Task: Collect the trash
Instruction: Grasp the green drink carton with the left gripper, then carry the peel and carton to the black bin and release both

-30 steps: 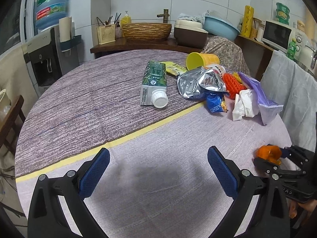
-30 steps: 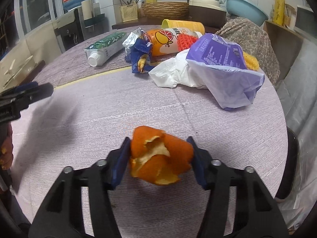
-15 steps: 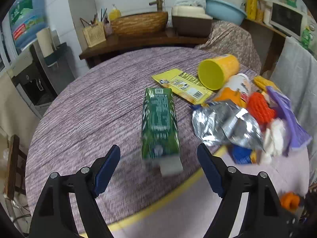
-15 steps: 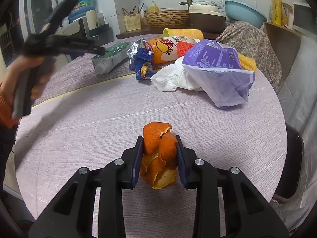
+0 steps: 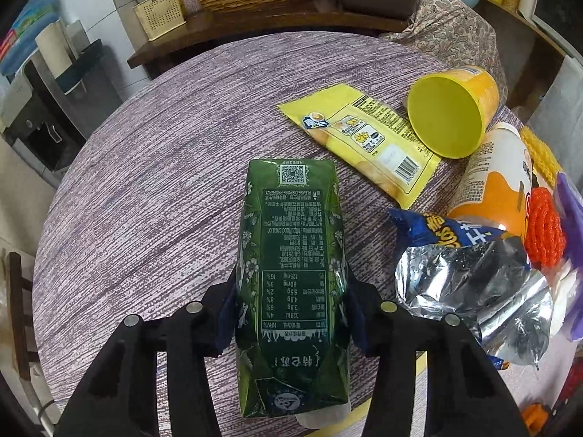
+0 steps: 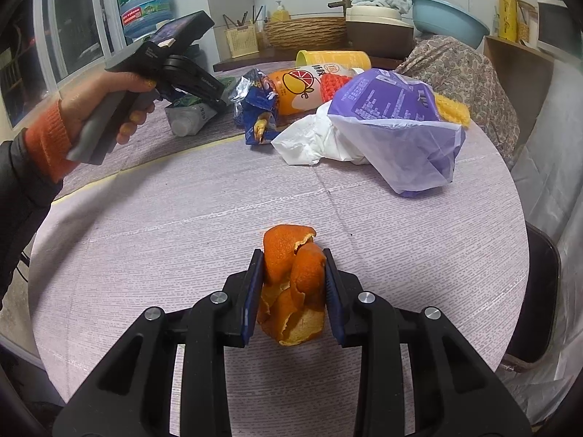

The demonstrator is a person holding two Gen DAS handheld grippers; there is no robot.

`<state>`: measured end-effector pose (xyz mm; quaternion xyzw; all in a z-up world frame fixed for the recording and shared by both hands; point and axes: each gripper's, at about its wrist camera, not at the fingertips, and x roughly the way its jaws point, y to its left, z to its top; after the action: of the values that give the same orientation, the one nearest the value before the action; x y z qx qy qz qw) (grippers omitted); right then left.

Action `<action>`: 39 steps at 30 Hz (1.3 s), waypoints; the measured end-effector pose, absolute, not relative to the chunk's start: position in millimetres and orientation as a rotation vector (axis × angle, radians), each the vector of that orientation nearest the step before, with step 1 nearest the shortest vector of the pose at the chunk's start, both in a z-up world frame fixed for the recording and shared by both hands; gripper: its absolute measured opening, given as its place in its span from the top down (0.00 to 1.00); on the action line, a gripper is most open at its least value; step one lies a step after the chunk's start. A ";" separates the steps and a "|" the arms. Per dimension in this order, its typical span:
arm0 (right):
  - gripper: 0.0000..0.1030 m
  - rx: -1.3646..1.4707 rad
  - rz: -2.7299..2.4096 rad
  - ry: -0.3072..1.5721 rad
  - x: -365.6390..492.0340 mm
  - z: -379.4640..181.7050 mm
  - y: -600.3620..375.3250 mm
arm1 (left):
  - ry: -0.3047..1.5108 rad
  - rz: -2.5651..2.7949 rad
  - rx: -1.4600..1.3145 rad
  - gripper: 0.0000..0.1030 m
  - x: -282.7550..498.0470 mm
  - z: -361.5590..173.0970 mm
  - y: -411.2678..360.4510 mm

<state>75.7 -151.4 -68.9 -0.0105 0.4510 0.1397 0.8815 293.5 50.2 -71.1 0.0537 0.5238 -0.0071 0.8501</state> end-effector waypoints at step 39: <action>0.69 0.251 -0.003 0.799 37.9 -63.9 -355.6 | 0.704 -0.685 0.150 0.52 109.3 12.0 -215.4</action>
<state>37.9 -355.6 -63.9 0.1220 0.3879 -0.0014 0.9136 109.3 -215.4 12.0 0.0719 0.3379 -0.3286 0.8790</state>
